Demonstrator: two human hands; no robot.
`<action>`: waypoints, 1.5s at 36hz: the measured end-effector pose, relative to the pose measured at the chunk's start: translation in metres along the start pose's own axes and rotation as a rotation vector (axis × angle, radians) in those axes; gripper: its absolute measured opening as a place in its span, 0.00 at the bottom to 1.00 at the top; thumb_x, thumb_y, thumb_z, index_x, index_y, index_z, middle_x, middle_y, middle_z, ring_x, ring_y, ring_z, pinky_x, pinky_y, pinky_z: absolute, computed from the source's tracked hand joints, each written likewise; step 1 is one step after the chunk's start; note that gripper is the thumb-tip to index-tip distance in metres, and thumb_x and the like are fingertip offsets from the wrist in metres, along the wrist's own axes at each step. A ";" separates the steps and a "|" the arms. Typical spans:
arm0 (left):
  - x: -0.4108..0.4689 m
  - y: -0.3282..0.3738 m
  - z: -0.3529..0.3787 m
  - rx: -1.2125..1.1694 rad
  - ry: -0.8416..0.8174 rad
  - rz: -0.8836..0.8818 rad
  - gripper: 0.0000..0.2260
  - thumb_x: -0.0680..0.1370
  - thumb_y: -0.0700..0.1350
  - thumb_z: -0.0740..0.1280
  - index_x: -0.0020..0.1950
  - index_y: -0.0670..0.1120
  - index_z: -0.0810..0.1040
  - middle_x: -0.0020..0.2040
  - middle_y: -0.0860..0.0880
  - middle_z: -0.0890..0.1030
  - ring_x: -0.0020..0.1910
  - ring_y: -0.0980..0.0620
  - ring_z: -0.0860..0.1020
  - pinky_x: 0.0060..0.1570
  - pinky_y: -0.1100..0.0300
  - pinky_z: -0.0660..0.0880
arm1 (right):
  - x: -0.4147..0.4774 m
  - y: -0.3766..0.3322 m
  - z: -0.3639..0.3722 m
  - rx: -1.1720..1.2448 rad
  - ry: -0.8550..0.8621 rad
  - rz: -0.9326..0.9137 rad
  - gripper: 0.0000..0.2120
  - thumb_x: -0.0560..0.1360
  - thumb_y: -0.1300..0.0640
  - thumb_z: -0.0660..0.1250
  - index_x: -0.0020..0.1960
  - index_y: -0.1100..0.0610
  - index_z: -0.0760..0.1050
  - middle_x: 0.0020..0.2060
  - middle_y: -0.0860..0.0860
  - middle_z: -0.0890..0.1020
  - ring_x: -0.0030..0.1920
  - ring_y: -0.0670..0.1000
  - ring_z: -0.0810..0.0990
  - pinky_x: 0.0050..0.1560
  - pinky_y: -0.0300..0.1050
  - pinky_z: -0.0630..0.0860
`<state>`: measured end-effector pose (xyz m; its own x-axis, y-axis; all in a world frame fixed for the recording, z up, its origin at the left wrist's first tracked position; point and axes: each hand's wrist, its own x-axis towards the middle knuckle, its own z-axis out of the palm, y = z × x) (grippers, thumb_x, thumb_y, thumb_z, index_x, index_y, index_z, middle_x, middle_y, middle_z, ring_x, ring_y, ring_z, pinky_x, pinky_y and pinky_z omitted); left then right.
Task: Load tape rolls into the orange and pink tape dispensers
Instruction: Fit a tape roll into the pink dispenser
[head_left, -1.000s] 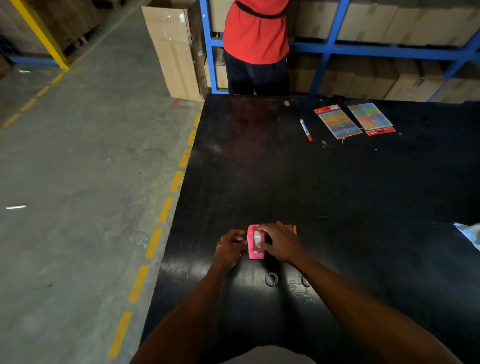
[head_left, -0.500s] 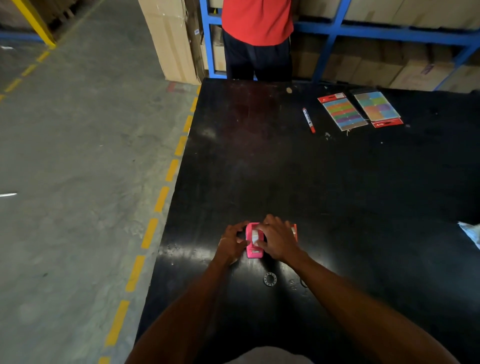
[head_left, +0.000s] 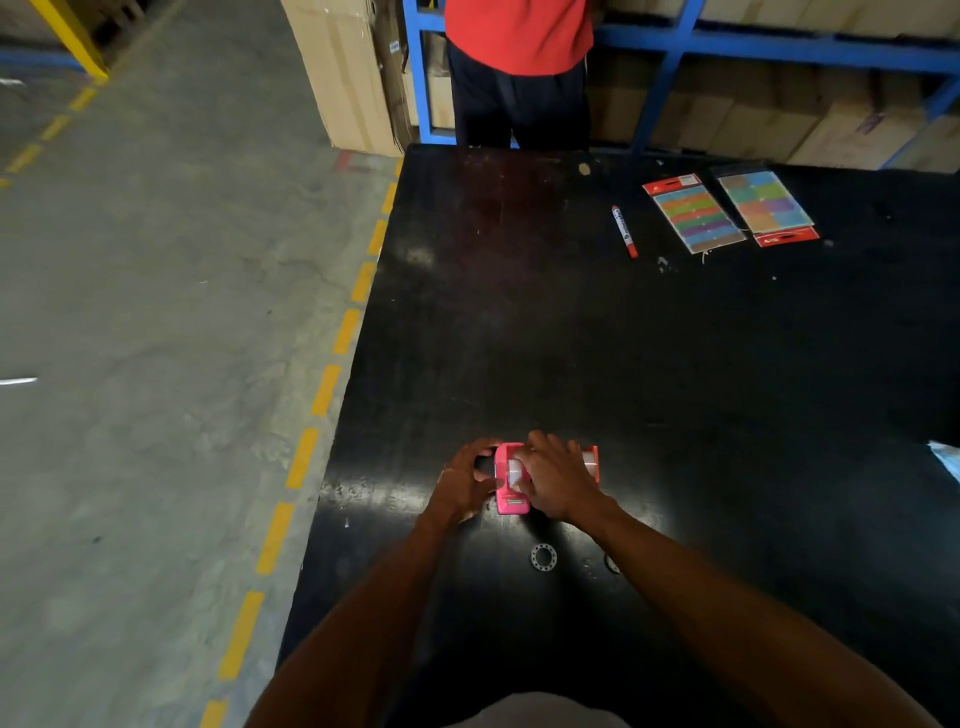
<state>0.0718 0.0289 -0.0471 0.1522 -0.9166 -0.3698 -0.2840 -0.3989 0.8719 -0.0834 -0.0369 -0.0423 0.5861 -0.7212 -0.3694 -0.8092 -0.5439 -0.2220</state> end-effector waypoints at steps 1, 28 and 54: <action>0.000 0.000 0.000 0.004 -0.008 0.000 0.24 0.71 0.33 0.74 0.67 0.38 0.74 0.65 0.40 0.77 0.63 0.45 0.75 0.64 0.47 0.75 | -0.001 -0.001 0.000 0.017 0.002 0.004 0.21 0.77 0.47 0.65 0.67 0.53 0.73 0.60 0.53 0.72 0.61 0.56 0.73 0.63 0.54 0.67; 0.000 -0.002 -0.003 0.034 -0.050 0.018 0.25 0.72 0.32 0.72 0.68 0.40 0.72 0.64 0.41 0.77 0.65 0.44 0.75 0.65 0.46 0.75 | 0.008 -0.012 -0.016 -0.039 -0.054 -0.014 0.17 0.75 0.55 0.69 0.62 0.59 0.76 0.60 0.58 0.75 0.60 0.59 0.77 0.61 0.53 0.73; 0.004 -0.007 -0.001 0.007 -0.058 -0.017 0.24 0.73 0.33 0.72 0.67 0.43 0.73 0.63 0.42 0.79 0.57 0.49 0.78 0.51 0.62 0.79 | 0.002 0.011 -0.002 0.071 0.117 -0.139 0.10 0.79 0.51 0.62 0.58 0.52 0.76 0.57 0.50 0.80 0.59 0.52 0.76 0.60 0.51 0.65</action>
<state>0.0748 0.0280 -0.0541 0.1022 -0.9095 -0.4029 -0.2889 -0.4147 0.8629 -0.0909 -0.0455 -0.0441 0.6895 -0.6885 -0.2247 -0.7189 -0.6129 -0.3280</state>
